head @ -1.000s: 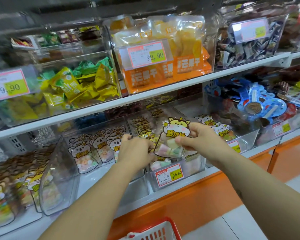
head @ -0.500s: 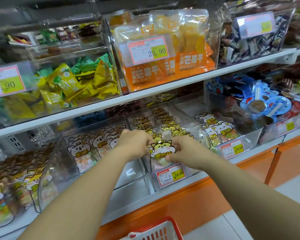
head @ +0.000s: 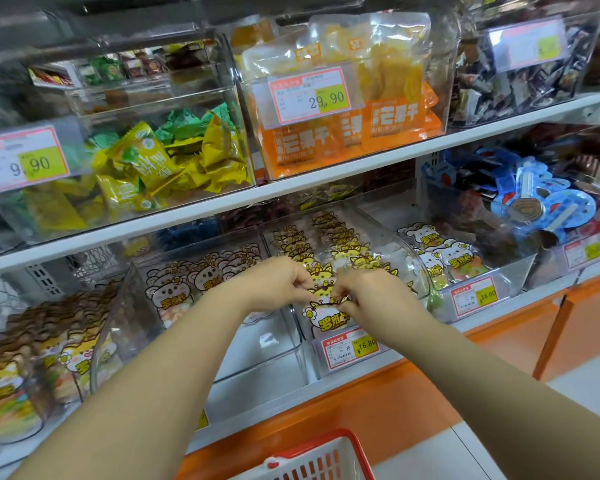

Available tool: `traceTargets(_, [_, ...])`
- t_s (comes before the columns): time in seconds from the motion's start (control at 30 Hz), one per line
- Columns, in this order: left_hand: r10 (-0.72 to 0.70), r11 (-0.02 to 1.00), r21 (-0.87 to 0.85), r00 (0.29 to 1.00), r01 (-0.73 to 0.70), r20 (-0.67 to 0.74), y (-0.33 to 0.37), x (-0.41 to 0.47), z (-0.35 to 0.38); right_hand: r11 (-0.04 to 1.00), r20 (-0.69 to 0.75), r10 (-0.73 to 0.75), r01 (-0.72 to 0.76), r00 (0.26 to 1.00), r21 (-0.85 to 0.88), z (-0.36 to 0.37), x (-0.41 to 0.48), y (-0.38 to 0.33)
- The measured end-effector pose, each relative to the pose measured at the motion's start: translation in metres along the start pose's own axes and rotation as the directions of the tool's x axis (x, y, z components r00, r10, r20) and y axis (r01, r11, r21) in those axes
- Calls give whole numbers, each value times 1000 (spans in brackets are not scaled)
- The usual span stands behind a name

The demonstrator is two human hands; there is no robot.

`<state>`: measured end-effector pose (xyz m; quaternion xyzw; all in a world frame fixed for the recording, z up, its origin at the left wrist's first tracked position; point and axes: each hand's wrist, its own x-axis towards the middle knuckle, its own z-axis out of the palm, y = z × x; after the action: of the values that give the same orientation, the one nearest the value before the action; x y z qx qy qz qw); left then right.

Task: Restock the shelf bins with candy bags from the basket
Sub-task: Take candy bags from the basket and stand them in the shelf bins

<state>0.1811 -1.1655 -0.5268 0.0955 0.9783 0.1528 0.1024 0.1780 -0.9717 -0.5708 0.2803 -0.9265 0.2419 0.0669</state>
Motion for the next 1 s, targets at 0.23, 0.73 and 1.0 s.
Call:
traceTargets(0.23, [-53, 998, 37, 998, 55, -43, 15, -19, 9, 976, 45, 33, -23, 998, -216, 19, 2, 0])
traceTargets(0.73, [-19, 809, 572, 977, 140, -213, 38, -16, 54, 958, 14, 85, -78, 996, -278, 19, 2, 6])
traceTargets(1.0, [-44, 958, 255, 942, 134, -333, 38, -35, 60, 996, -170, 79, -84, 982, -26, 23, -23, 9])
